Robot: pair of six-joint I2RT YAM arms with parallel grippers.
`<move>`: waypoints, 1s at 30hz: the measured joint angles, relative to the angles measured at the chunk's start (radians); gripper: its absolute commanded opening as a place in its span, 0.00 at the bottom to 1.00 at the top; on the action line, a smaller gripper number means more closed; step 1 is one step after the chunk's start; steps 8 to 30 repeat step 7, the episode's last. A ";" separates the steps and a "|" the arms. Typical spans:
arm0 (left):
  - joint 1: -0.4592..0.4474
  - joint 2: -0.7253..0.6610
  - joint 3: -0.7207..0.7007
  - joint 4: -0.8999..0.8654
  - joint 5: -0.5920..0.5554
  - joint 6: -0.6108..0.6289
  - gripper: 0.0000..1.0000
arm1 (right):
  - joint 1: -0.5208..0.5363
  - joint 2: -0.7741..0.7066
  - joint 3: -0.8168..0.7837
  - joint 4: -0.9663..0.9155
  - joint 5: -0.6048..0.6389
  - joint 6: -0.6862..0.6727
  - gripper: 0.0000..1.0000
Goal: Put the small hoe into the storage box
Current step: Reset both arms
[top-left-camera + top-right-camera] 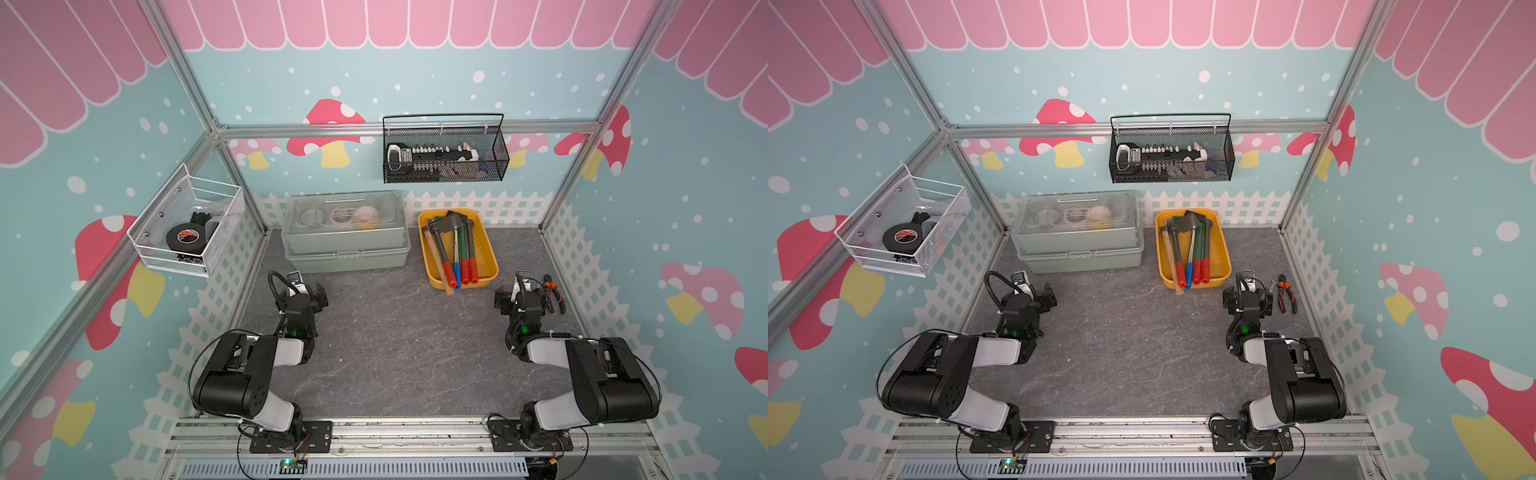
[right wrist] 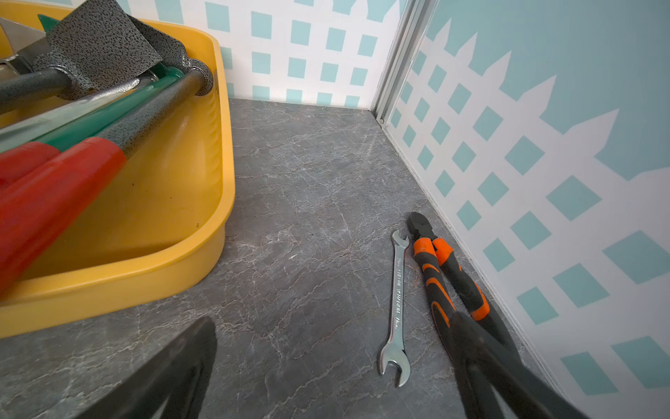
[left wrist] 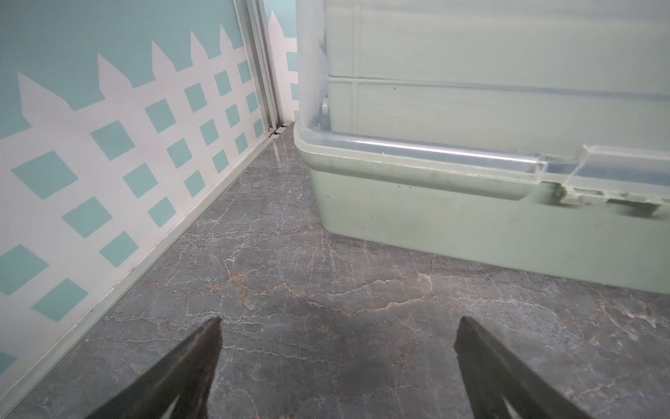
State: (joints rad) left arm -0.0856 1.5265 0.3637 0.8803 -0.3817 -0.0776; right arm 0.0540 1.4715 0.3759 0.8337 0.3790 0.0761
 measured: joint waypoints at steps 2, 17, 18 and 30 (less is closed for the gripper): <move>0.007 0.002 0.006 -0.007 0.010 -0.001 0.99 | 0.000 0.000 0.000 0.000 -0.002 0.000 0.99; 0.024 0.002 0.013 -0.015 0.020 -0.001 0.99 | 0.000 0.000 0.000 0.000 -0.003 0.000 0.99; 0.024 0.002 0.013 -0.015 0.020 -0.001 0.99 | 0.000 0.000 0.000 0.000 -0.003 0.000 0.99; 0.024 0.002 0.013 -0.015 0.020 -0.001 0.99 | 0.000 0.000 0.000 0.000 -0.003 0.000 0.99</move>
